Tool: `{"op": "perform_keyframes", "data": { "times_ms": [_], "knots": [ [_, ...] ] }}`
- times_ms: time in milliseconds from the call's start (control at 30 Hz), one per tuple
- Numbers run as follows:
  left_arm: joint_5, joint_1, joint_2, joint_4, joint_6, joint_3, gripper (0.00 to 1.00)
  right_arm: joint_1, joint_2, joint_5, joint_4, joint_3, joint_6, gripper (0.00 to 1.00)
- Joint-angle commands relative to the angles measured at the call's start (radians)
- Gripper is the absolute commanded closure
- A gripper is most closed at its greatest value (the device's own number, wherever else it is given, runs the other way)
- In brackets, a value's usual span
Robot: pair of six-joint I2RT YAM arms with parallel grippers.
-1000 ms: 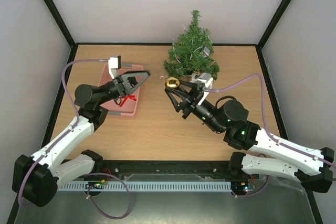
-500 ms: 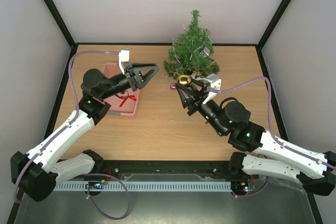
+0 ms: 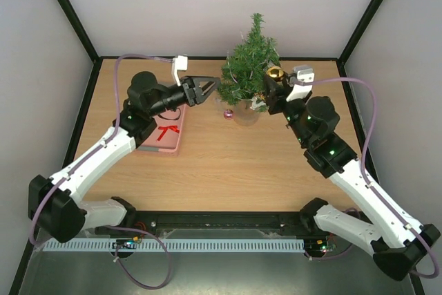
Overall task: Decorate the small christmas tree
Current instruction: Hang the decoration item on the Christmas tree.
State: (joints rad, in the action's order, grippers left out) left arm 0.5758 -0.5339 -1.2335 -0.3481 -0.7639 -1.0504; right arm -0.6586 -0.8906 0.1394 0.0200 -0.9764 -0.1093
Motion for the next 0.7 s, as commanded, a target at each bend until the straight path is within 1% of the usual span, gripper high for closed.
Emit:
{"op": "perform_keyframes", "data": {
  "times_ms": [0, 100, 233, 300, 400, 467, 533, 667],
  "knots": [
    [0.029, -0.014, -0.043, -0.058, -0.017, -0.056, 0.4, 0.08, 0.015, -0.248, -0.04, -0.027, -0.061, 0.64],
    [0.045, -0.023, -0.086, -0.065, -0.001, -0.086, 0.4, 0.15, 0.012, -0.331, -0.062, -0.017, -0.082, 0.64],
    [0.045, -0.04, -0.128, -0.087, -0.008, -0.115, 0.41, 0.231, 0.02, -0.458, -0.038, -0.003, -0.142, 0.64],
    [0.042, -0.054, -0.14, -0.106, -0.012, -0.118, 0.42, 0.235, 0.036, -0.526, 0.017, 0.019, -0.21, 0.64],
    [0.029, -0.082, -0.143, -0.107, -0.011, -0.115, 0.46, 0.234, 0.045, -0.645, 0.151, 0.079, -0.354, 0.64],
    [0.023, -0.097, -0.139, -0.126, -0.019, -0.093, 0.48, 0.234, 0.05, -0.68, 0.213, 0.105, -0.421, 0.65],
    [0.017, -0.108, -0.126, -0.175, -0.042, -0.057, 0.48, 0.234, 0.058, -0.681, 0.255, 0.123, -0.466, 0.65],
    [0.035, -0.11, -0.12, -0.263, -0.087, -0.021, 0.47, 0.234, 0.061, -0.696, 0.34, 0.155, -0.561, 0.65]
  ]
}}
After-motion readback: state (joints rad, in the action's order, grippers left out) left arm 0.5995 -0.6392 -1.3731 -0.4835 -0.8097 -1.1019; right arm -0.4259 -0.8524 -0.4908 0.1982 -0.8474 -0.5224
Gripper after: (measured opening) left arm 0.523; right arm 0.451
